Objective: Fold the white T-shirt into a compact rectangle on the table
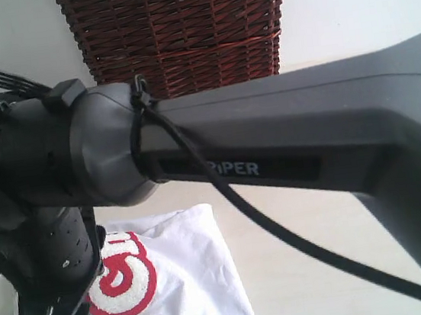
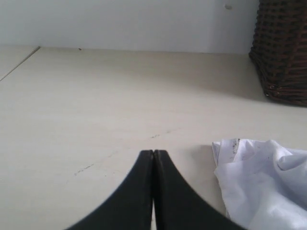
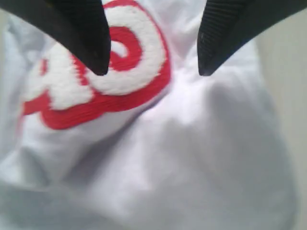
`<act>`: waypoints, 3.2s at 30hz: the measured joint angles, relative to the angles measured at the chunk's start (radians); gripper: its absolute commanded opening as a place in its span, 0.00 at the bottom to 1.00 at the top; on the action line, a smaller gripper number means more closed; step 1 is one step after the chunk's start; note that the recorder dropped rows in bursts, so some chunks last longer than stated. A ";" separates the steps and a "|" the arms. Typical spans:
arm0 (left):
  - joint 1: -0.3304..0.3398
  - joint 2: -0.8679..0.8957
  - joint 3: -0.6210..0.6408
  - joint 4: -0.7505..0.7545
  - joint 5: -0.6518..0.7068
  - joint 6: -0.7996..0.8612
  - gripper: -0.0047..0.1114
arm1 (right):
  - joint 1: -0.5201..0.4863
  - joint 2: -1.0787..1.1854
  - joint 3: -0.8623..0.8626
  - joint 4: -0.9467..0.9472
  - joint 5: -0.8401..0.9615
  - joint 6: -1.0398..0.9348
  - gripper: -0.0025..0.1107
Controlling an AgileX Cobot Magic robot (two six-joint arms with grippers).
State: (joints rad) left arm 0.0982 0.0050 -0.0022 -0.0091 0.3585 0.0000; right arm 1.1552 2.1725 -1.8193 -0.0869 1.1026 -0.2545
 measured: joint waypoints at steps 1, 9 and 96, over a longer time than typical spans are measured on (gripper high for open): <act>0.000 0.000 0.000 0.000 0.000 0.000 0.04 | -0.004 0.002 0.000 -0.040 -0.043 0.040 0.28; 0.000 0.000 0.000 0.000 0.000 0.000 0.04 | -0.004 0.133 0.000 0.209 0.052 -0.090 0.02; 0.000 0.000 0.000 0.000 0.000 0.000 0.04 | -0.323 0.162 -0.006 0.070 -0.162 0.069 0.02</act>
State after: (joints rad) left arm 0.0982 0.0050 -0.0022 -0.0091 0.3585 0.0000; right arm 0.8322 2.3341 -1.8257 -0.0174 0.9401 -0.1853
